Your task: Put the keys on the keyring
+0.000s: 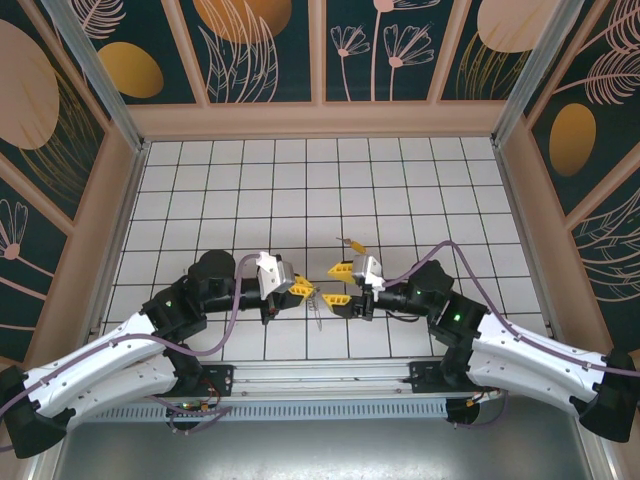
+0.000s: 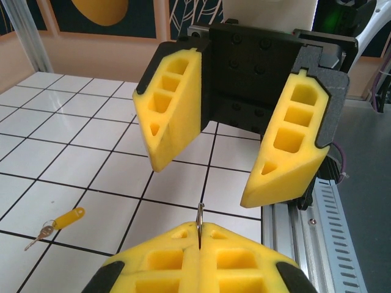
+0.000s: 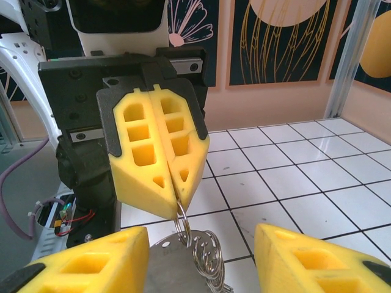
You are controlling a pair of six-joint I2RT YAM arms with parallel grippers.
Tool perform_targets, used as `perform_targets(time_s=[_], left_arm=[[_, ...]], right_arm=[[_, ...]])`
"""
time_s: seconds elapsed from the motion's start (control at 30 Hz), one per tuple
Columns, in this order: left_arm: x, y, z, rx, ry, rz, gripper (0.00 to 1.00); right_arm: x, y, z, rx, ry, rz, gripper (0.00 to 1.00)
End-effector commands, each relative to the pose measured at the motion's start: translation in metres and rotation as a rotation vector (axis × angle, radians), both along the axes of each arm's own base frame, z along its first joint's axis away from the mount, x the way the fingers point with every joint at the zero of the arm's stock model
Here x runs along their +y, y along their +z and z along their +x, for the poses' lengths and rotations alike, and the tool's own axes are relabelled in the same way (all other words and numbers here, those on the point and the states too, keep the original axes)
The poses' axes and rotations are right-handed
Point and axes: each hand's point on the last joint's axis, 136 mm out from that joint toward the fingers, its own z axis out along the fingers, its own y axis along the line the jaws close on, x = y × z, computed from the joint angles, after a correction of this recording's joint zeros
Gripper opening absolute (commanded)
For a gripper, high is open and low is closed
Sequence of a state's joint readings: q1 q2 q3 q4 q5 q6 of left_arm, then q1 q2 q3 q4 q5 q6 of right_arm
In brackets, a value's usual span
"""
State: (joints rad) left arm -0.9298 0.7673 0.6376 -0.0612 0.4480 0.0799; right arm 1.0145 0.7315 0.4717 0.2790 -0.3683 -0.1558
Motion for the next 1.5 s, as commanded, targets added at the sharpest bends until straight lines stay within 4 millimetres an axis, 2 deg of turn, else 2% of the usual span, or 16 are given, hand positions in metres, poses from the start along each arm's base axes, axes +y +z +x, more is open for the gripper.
perform_targets(time_s=[0.0, 0.27, 0.53, 0.73, 0.83, 0.97, 1.13, 1.33, 1.47], left_arm=[[-0.003, 0.023, -0.004, -0.048, -0.033, -0.039, 0.0], [-0.004, 0.023, -0.005, -0.042, -0.044, -0.038, 0.0], [-0.004, 0.023, -0.007, -0.036, -0.055, -0.04, 0.0], [-0.006, 0.02, -0.007, -0.028, -0.059, -0.031, 0.0], [-0.006, 0.019, -0.006, -0.025, -0.056, -0.026, 0.0], [-0.006, 0.019, -0.005, -0.026, -0.053, -0.027, 0.0], [-0.006, 0.023, -0.007, -0.036, -0.059, -0.043, 0.0], [-0.007, 0.022, -0.007, -0.025, -0.065, -0.044, 0.0], [-0.006, 0.017, -0.004, -0.026, -0.042, -0.046, 0.15]], right_arm=[[0.001, 0.008, -0.005, -0.026, 0.027, 0.012, 0.47], [0.007, 0.006, -0.009, -0.016, 0.068, 0.004, 0.42], [0.012, 0.01, -0.009, -0.029, 0.085, 0.005, 0.32], [0.016, 0.012, -0.009, -0.037, 0.095, 0.009, 0.29], [0.017, 0.013, -0.008, -0.044, 0.096, 0.013, 0.25], [0.017, 0.011, -0.008, -0.044, 0.092, 0.007, 0.12], [0.014, 0.008, -0.006, -0.044, 0.077, -0.002, 0.0], [0.01, 0.013, -0.007, -0.067, 0.069, 0.015, 0.0], [0.008, 0.02, -0.01, -0.082, 0.077, 0.034, 0.0]])
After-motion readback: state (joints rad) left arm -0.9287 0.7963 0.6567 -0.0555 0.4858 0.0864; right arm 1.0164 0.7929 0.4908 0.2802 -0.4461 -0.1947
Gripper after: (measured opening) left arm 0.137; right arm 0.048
